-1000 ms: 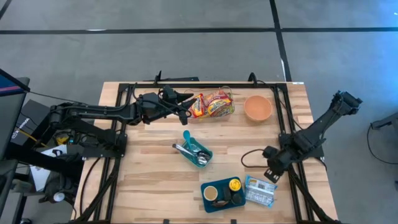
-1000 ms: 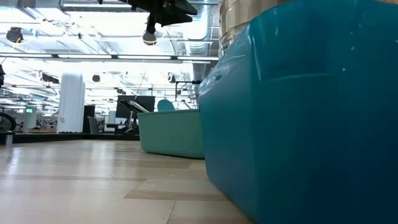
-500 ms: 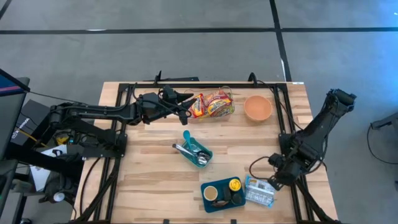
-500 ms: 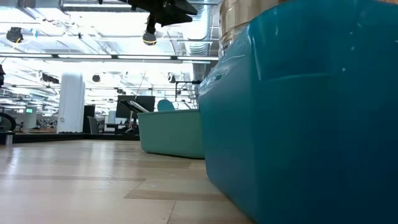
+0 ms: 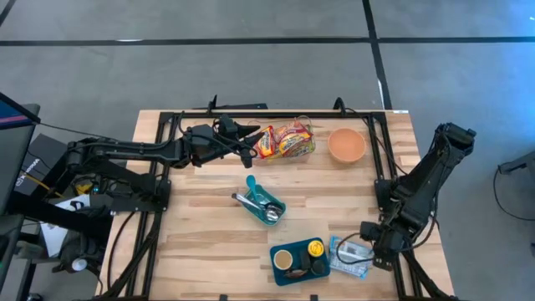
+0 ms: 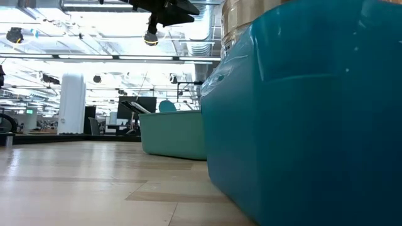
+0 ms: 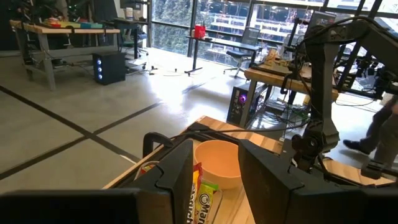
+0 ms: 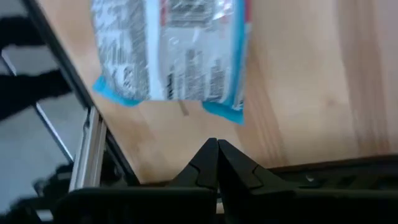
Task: Pick & Place Food Item
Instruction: Put the blue noodle pack into the transparent bin
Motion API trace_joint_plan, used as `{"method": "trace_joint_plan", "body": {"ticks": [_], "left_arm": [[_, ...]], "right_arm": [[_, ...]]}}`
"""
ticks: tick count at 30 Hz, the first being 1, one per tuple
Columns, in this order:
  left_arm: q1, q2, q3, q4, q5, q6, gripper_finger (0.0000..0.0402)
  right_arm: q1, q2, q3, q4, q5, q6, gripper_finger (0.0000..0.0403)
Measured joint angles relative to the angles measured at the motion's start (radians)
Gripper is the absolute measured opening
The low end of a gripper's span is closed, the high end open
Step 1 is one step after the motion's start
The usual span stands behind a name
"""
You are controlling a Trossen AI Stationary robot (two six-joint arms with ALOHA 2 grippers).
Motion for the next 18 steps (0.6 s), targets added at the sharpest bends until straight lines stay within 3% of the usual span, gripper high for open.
{"method": "trace_joint_plan", "body": {"ticks": [11, 18], "left_arm": [[0.0, 0.0, 0.0, 0.0, 0.0, 0.0, 0.0121], [0.0, 0.0, 0.0, 0.0, 0.0, 0.0, 0.0121]], "right_arm": [[0.005, 0.003, 0.0, 0.005, -0.051, -0.33, 0.0001], [0.005, 0.003, 0.0, -0.002, -0.048, -0.432, 0.0005]]}}
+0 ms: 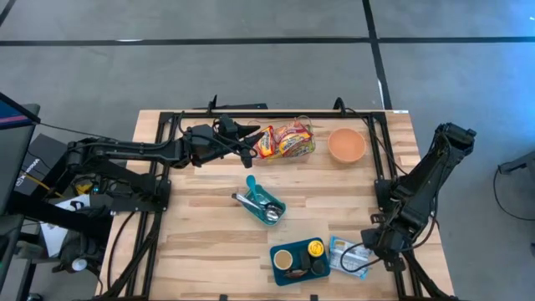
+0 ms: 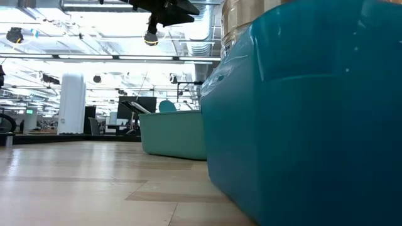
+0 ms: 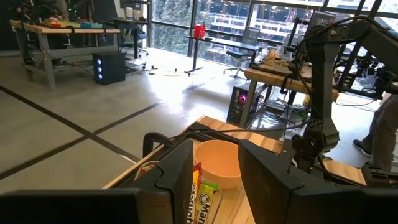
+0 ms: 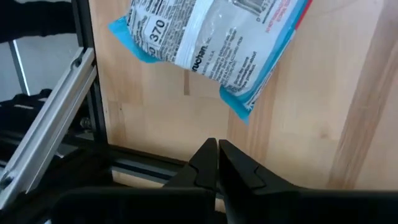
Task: Pick & Place Food Item
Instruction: Put the blue noodle pack into the transparent bin
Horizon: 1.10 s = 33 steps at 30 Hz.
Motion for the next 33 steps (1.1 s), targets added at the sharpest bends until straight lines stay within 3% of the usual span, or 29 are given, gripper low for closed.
{"method": "trace_joint_plan", "body": {"ticks": [4, 18, 23, 33], "left_arm": [[0.0, 0.0, 0.0, 0.0, 0.0, 0.0, 0.0121], [0.0, 0.0, 0.0, 0.0, 0.0, 0.0, 0.0121], [0.0, 0.0, 0.0, 0.0, 0.0, 0.0, 0.0121], [0.0, 0.0, 0.0, 0.0, 0.0, 0.0, 0.0121]], "right_arm": [[0.0, 0.0, 0.0, 0.0, 0.029, -0.008, 0.0035], [0.0, 0.0, 0.0, -0.014, 0.133, -0.076, 0.0206], [0.0, 0.0, 0.0, -0.012, 0.133, -0.071, 0.0225], [-0.01, 0.0, -0.093, 0.062, 0.134, 0.029, 0.0216]]}}
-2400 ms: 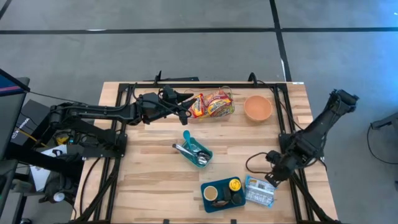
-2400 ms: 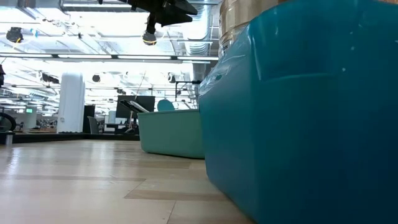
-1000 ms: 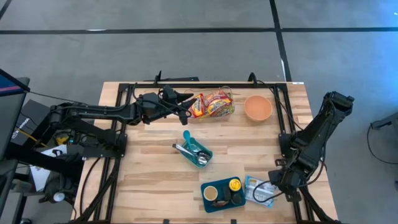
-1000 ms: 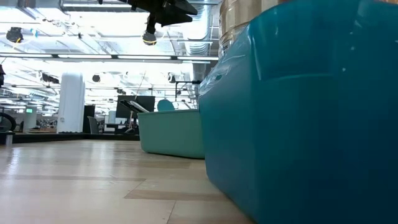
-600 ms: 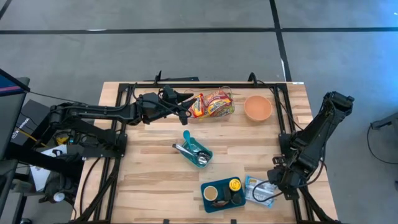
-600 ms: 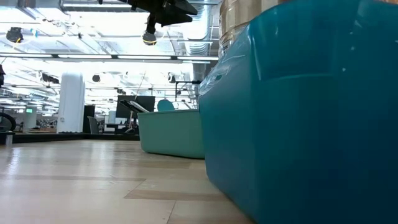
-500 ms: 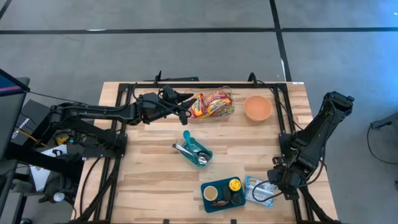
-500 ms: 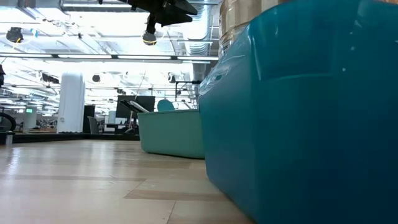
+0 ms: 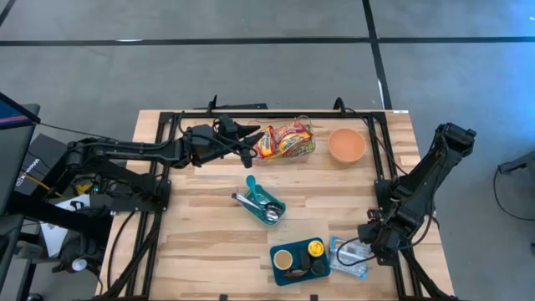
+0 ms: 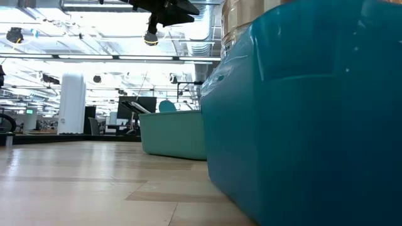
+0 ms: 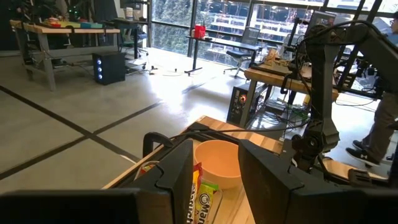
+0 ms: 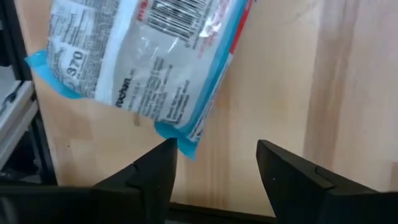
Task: Pick & Place Food Item
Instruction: Put the blue noodle pack into the transparent bin
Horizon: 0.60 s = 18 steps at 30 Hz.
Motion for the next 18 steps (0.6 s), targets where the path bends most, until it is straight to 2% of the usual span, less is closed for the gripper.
{"method": "trace_joint_plan", "body": {"ticks": [13, 18], "left_arm": [[0.0, 0.0, 0.0, 0.0, 0.0, 0.0, 0.0121], [0.0, 0.0, 0.0, 0.0, 0.0, 0.0, 0.0121]], "right_arm": [[0.001, 0.0, -0.038, 0.112, -0.001, 0.019, 0.0201], [0.001, 0.0, -0.038, 0.128, -0.054, 0.019, 0.0197]]}}
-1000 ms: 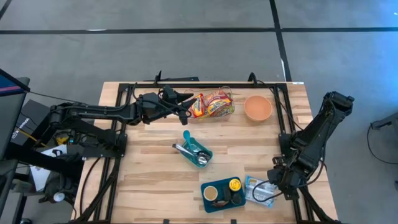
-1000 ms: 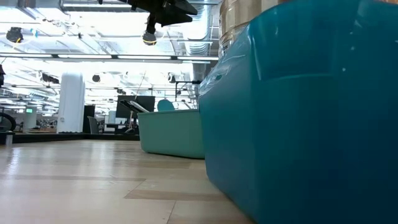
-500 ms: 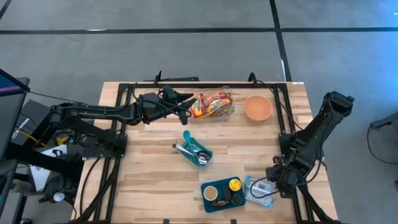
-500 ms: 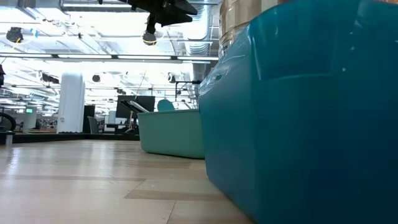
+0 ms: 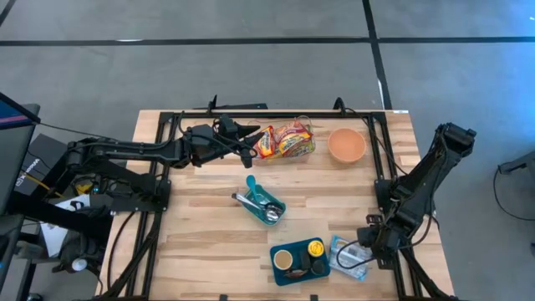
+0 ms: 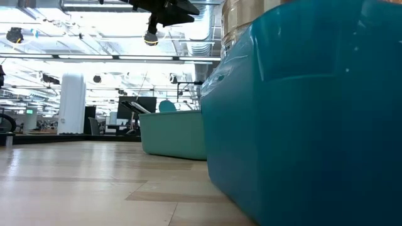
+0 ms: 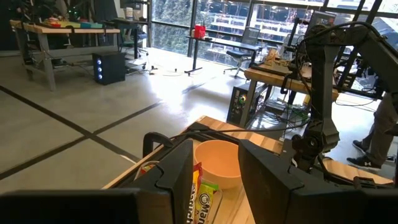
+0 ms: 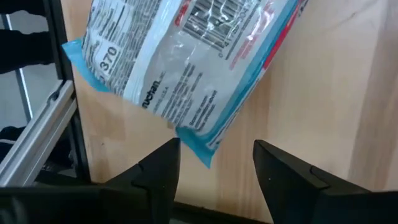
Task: Pick & Place Food Item
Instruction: Put the blue noodle pack into the transparent bin
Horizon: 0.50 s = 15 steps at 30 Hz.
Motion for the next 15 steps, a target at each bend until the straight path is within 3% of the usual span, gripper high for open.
{"method": "trace_joint_plan", "body": {"ticks": [15], "left_arm": [[0.0, 0.0, 0.0, 0.0, 0.0, 0.0, 0.0121]], "right_arm": [[0.001, 0.018, 0.0, 0.027, -0.012, 0.053, 0.0179]]}}
